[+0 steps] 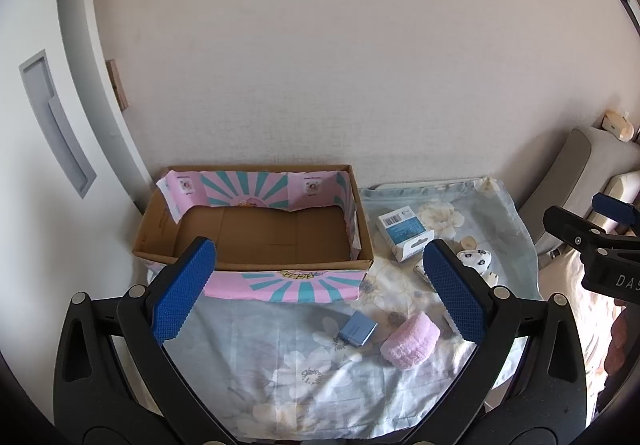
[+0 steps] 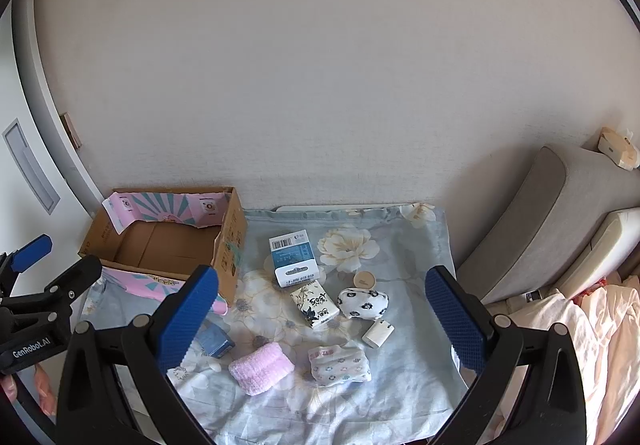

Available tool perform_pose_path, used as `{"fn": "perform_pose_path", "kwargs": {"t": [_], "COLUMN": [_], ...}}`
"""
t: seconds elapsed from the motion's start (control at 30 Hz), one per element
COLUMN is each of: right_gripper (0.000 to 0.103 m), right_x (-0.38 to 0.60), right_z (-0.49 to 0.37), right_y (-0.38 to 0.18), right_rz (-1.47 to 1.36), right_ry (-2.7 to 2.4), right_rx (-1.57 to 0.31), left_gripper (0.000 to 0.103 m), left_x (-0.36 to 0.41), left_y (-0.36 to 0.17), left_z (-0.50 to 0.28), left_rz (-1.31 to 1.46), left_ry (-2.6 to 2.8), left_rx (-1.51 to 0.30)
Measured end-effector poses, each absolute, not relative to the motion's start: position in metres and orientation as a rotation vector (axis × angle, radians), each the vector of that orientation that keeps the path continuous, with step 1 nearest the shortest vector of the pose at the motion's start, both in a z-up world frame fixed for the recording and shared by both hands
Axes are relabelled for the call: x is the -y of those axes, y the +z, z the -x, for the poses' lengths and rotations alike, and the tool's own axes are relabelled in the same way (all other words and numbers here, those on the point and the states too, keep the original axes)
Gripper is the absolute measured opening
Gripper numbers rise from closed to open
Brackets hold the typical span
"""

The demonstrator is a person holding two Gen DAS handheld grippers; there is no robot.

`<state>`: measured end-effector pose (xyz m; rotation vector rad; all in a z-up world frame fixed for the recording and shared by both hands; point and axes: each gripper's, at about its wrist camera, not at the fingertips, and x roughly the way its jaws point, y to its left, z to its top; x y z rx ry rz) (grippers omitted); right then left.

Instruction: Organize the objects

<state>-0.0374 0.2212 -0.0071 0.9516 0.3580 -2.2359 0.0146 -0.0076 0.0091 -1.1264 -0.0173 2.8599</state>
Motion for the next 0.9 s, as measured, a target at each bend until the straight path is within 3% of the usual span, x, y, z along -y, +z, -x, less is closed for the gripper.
{"fn": "perform_pose_path", "kwargs": {"t": [0.9], "right_gripper": [0.102], "right_x": [-0.2207], "right_z": [0.0352], "right_y": [-0.009], "right_rz": [-0.956], "right_ry": [-2.221], "right_rx": [-0.355], "left_gripper": [0.103], "left_x": [0.011], "left_y": [0.0104], "left_z": [-0.0114], "left_rz": [1.143], "left_ry": [2.849], "left_rx": [0.002]}}
